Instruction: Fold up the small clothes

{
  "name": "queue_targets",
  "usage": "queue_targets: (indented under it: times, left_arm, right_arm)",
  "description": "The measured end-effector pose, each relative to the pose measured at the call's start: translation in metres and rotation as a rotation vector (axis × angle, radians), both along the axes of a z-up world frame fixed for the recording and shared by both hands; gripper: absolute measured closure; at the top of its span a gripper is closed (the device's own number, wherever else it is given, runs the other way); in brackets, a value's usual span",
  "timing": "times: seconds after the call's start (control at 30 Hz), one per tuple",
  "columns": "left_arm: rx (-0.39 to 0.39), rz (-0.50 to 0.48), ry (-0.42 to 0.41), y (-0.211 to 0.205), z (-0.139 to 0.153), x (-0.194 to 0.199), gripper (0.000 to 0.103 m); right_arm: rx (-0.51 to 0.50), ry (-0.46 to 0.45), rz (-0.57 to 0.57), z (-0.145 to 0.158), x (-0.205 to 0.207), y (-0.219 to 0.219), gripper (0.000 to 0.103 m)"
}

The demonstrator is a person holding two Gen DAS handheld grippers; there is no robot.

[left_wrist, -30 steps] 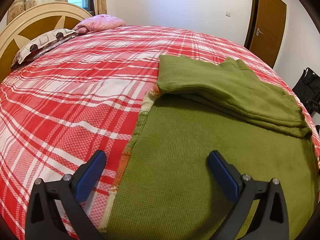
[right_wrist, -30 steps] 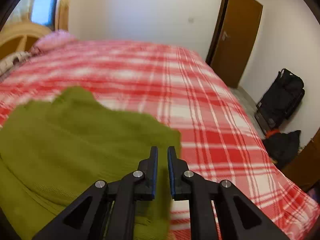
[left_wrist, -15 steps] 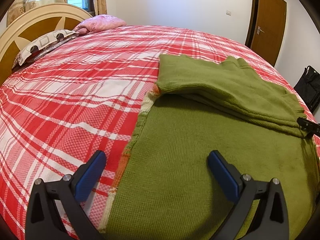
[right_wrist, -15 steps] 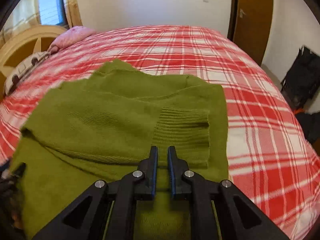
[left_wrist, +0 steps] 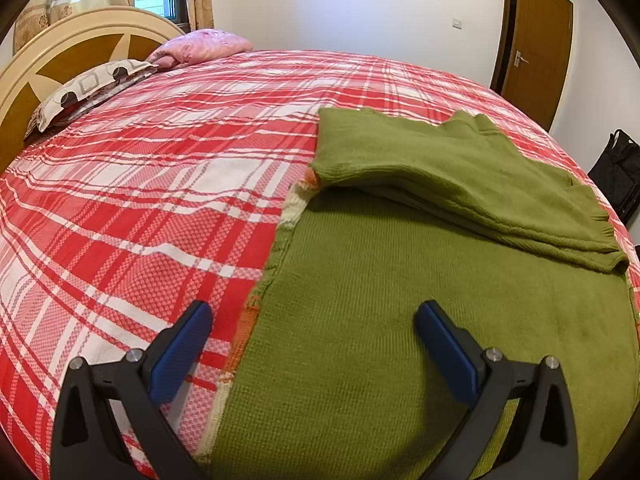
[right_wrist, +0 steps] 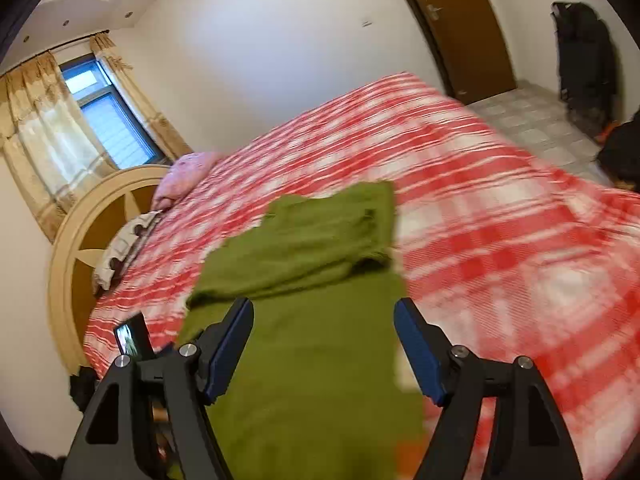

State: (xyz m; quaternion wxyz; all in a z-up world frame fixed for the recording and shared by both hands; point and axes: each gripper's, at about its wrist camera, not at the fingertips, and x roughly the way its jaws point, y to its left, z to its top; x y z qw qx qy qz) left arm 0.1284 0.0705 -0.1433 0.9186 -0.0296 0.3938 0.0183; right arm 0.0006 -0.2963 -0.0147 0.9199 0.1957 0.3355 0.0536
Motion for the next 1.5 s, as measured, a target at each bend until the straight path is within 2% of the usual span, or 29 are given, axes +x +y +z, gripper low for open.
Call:
queue_targets:
  times: [0.13, 0.33, 0.4, 0.53, 0.67, 0.77, 0.83, 0.97, 1.17, 1.23, 1.27, 1.3, 1.4, 1.43, 1.47, 1.5]
  left_arm:
    - [0.001, -0.003, 0.014, 0.001, 0.001, 0.001, 0.0]
    - [0.056, -0.053, 0.037, 0.002, 0.013, -0.014, 0.0]
    - [0.062, -0.1, 0.031, 0.005, 0.023, -0.034, 0.0]
    - [-0.011, -0.287, 0.033, 0.025, 0.044, -0.088, 0.0]
    - [0.024, -0.406, 0.029, 0.041, 0.049, -0.14, 0.0]
    - [0.028, -0.437, 0.057, 0.051, 0.037, -0.171, 0.0]
    - [0.016, -0.434, 0.09, 0.054, 0.026, -0.182, 0.0]
    - [0.013, -0.422, 0.15, 0.052, 0.005, -0.189, 0.0]
    - [-0.062, -0.433, 0.202, 0.049, -0.008, -0.191, 0.0]
    - [-0.063, -0.437, 0.208, 0.046, -0.012, -0.191, 0.001]
    - [-0.063, -0.438, 0.218, 0.044, -0.015, -0.191, 0.002]
    - [-0.069, -0.439, 0.228, 0.043, -0.018, -0.191, 0.008]
    - [-0.11, -0.452, 0.272, 0.042, -0.027, -0.189, 0.032]
    - [-0.12, -0.462, 0.277, 0.04, -0.028, -0.19, 0.039]
    - [-0.126, -0.47, 0.274, 0.039, -0.028, -0.191, 0.041]
    - [-0.129, -0.475, 0.272, 0.039, -0.027, -0.191, 0.046]
  right_arm:
    - [-0.093, -0.002, -0.045, 0.006, -0.057, -0.013, 0.03]
    - [-0.081, 0.07, -0.032, -0.023, -0.102, -0.016, 0.03]
    - [-0.08, 0.133, 0.004, -0.037, -0.099, -0.008, 0.03]
    - [-0.068, 0.204, 0.101, -0.06, -0.097, 0.01, 0.03]
    - [-0.039, 0.258, 0.153, -0.077, -0.1, 0.023, 0.03]
    - [-0.056, 0.323, 0.169, -0.09, -0.105, 0.034, 0.03]
    - [-0.031, 0.341, 0.185, -0.098, -0.106, 0.04, 0.03]
    - [-0.016, 0.412, 0.207, -0.118, -0.102, 0.061, 0.03]
    - [-0.112, 0.525, 0.212, -0.147, -0.099, 0.094, 0.03]
    - [-0.166, 0.538, 0.209, -0.151, -0.099, 0.1, 0.03]
    - [-0.18, 0.542, 0.207, -0.152, -0.098, 0.1, 0.03]
    - [-0.182, 0.549, 0.203, -0.154, -0.098, 0.099, 0.03]
    - [-0.127, 0.585, 0.184, -0.163, -0.098, 0.091, 0.03]
    - [-0.106, 0.585, 0.18, -0.164, -0.099, 0.088, 0.033]
    - [-0.094, 0.584, 0.181, -0.165, -0.099, 0.087, 0.042]
    - [-0.092, 0.591, 0.191, -0.167, -0.1, 0.086, 0.066]
